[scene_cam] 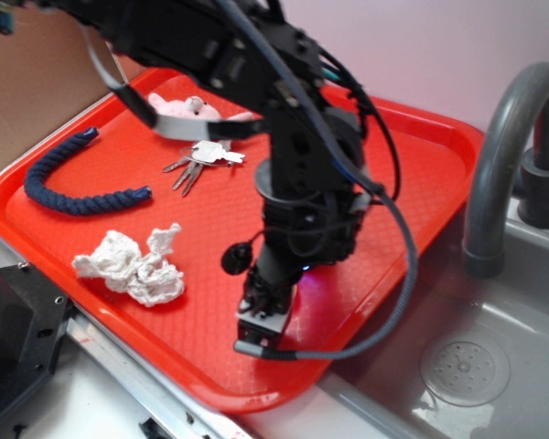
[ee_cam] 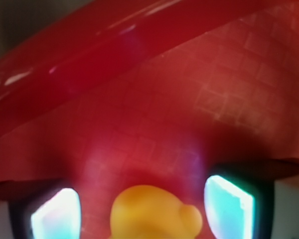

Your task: Grab the yellow duck.

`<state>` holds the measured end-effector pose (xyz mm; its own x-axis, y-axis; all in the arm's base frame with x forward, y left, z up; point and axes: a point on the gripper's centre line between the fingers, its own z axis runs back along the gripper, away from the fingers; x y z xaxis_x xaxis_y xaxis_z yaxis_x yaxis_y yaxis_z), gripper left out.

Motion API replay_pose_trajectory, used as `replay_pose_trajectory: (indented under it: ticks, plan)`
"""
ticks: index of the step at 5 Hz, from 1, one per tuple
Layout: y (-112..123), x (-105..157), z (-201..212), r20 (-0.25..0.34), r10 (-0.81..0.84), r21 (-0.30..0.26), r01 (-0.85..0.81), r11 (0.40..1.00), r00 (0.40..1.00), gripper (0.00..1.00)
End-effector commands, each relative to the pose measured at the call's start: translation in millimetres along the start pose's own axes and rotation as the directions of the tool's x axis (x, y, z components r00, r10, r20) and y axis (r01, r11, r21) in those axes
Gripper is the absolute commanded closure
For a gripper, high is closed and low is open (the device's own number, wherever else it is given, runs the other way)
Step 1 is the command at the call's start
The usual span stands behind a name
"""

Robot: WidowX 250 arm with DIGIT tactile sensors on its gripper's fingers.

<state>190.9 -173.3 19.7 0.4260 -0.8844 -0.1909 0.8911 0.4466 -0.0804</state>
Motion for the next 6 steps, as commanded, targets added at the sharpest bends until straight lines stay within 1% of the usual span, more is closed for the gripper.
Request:
replay_pose_trajectory:
  ticks: [1,2,3,4,5,6]
  plan:
    - [-6.5,-0.6,-4.8,-0.067,0.071,0.024,-0.070,0.997,0.995,0.04]
    - [-7.2,-4.2,-7.8,-0.104,0.110,0.025,-0.108,0.994,0.988,1.00]
    - [-7.4,-7.5,-9.7,-0.116,0.124,0.023,-0.122,0.992,0.986,1.00]
    - [-5.9,-11.4,-6.5,-0.114,0.145,0.030,-0.142,0.989,0.983,1.00]
    - [1.1,-14.5,12.2,-0.079,0.187,0.059,-0.183,0.981,0.979,1.00]
    - [13.1,-22.9,46.0,0.009,0.254,0.075,-0.254,0.964,0.967,1.00]
